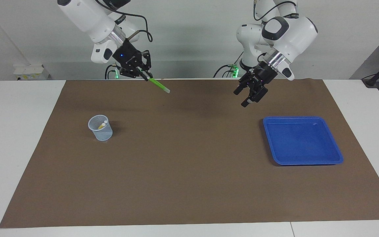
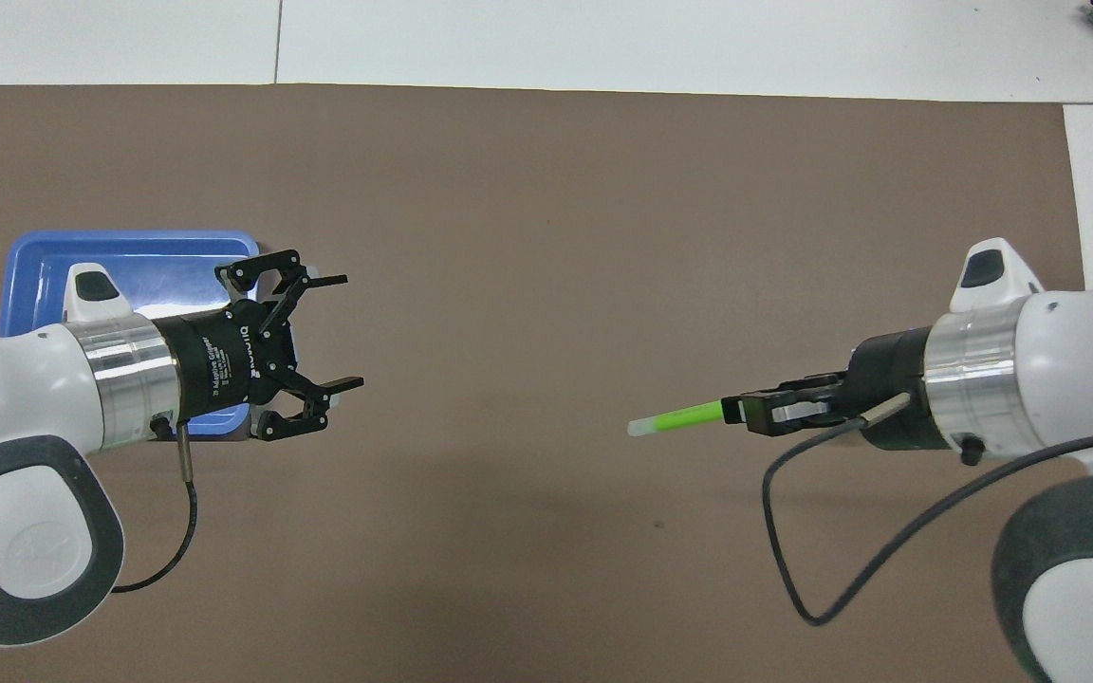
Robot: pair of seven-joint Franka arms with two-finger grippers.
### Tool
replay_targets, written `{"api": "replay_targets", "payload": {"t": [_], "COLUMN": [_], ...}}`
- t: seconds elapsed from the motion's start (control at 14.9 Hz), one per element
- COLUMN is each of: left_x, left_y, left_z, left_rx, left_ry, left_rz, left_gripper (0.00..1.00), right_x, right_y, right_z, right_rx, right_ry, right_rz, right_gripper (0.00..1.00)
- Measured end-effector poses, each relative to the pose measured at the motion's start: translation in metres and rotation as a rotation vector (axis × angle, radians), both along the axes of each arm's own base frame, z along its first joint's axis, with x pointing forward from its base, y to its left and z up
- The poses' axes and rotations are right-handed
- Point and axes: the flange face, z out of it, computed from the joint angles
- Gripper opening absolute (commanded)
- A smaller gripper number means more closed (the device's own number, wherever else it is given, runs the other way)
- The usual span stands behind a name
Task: Right arm passes pens to left for tray arrangement
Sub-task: 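Lift the green pen from the cup toward the open left gripper, then close the left gripper on the green pen held by the right gripper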
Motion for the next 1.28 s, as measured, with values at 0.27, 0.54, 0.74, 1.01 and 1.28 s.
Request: {"api": "replay_targets", "payload": {"t": [0.27,0.54,0.74,1.01,1.28], "left_x": [-0.013,-0.028,-0.038,-0.046,-0.055], "left_y": [-0.039,-0.074,-0.095,-0.105,-0.114], "left_z": [0.003,0.004,0.003,-0.003,-0.013], "left_rx": [-0.020,-0.027,-0.026,-0.017,-0.013], "left_ry": [0.031,0.052,0.058,0.072,0.108], "left_rz": [0.022,0.035,0.030,0.016,0.032], "left_gripper": [1.00,1.00,1.00,1.00,0.98], "right_x": [-0.008,-0.031,-0.041,-0.041,-0.040], "right_y": [0.052,0.109,0.124,0.124,0.124], "right_z": [-0.022,-0.044,-0.054,-0.056,-0.058], "right_rx": [0.135,0.279,0.287,0.286,0.282], "right_ry": [0.027,0.061,0.083,0.085,0.089], "right_rz": [-0.264,-0.515,-0.552,-0.552,-0.552], "right_gripper": [0.00,0.00,0.00,0.00,0.00]}}
